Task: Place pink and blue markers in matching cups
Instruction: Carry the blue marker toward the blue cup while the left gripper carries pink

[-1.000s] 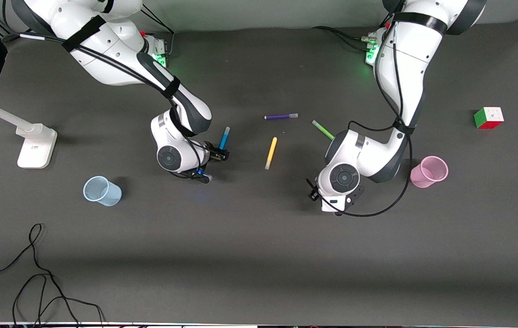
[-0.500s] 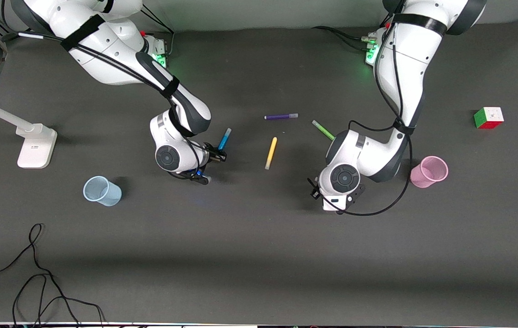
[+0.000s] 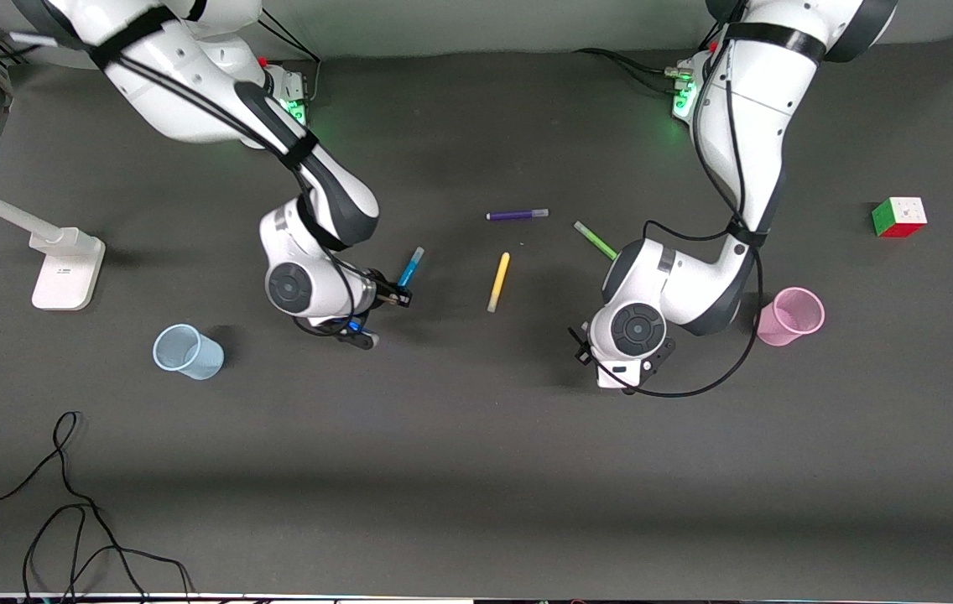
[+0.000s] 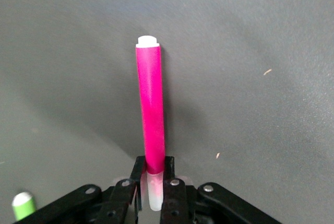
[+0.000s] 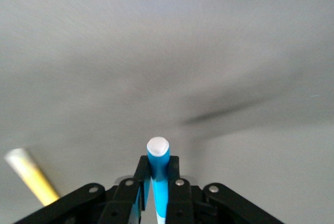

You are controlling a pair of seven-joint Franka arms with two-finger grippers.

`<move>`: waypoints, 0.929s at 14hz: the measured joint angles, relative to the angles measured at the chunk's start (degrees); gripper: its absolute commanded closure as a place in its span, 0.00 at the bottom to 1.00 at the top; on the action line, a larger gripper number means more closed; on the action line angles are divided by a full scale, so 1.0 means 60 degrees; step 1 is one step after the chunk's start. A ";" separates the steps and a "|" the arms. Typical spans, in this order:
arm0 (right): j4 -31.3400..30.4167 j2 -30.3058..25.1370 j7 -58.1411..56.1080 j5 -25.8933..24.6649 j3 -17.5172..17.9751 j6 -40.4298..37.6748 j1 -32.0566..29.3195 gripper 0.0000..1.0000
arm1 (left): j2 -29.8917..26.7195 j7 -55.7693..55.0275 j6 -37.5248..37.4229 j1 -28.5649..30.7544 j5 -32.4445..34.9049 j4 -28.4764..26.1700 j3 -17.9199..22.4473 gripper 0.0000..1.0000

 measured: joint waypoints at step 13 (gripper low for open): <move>0.0070 -0.5270 -0.3559 -0.2612 -0.3039 -0.1999 -0.0254 1.00 | -0.1199 0.3209 -0.7593 0.4538 -0.2550 0.4635 0.0077 1.00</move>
